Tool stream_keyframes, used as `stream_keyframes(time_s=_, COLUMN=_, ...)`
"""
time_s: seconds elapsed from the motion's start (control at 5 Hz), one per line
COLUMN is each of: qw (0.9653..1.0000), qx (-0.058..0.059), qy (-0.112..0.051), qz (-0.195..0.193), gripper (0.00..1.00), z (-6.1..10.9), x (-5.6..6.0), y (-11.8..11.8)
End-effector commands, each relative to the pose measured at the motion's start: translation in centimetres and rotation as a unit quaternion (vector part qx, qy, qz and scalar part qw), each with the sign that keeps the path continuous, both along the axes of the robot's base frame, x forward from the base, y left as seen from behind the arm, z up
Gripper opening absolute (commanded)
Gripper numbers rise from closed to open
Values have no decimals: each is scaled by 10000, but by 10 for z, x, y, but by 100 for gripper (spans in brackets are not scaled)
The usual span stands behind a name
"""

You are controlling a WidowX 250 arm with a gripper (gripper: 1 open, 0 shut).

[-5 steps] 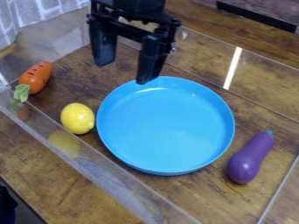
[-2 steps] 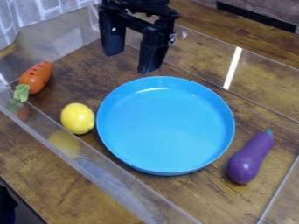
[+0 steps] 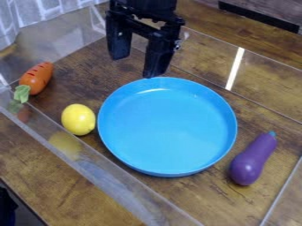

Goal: Remove the purple eggplant from the blue tray and put it on the table

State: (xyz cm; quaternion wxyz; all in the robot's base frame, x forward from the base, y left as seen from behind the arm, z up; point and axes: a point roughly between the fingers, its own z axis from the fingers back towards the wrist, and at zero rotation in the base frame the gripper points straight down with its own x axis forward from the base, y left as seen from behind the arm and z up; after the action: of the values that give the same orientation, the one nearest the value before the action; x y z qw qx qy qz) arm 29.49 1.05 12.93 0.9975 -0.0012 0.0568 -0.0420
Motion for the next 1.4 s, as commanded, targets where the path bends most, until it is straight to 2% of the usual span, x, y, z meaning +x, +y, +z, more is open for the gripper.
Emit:
stream_keyframes(time_s=0.0, qw=9997, qx=33, qy=-230, qz=90, gripper=100, z=17, x=6, y=-9)
stream_keyframes(time_s=0.4, qw=9994, qx=85, qy=-66, qz=341, gripper=100, z=20, x=3, y=-21)
stream_keyframes(time_s=0.6, qw=9972, qx=81, qy=31, qz=745, gripper=100, z=20, x=3, y=-10)
stream_keyframes(time_s=0.8, qw=9933, qx=57, qy=108, qz=1150, gripper=100, z=20, x=1, y=0)
stream_keyframes(time_s=1.0, qw=9963, qx=105, qy=237, qz=814, gripper=100, z=17, x=-12, y=-1)
stream_keyframes(time_s=1.2, qw=9991, qx=69, qy=303, qz=302, gripper=100, z=10, x=-19, y=-7)
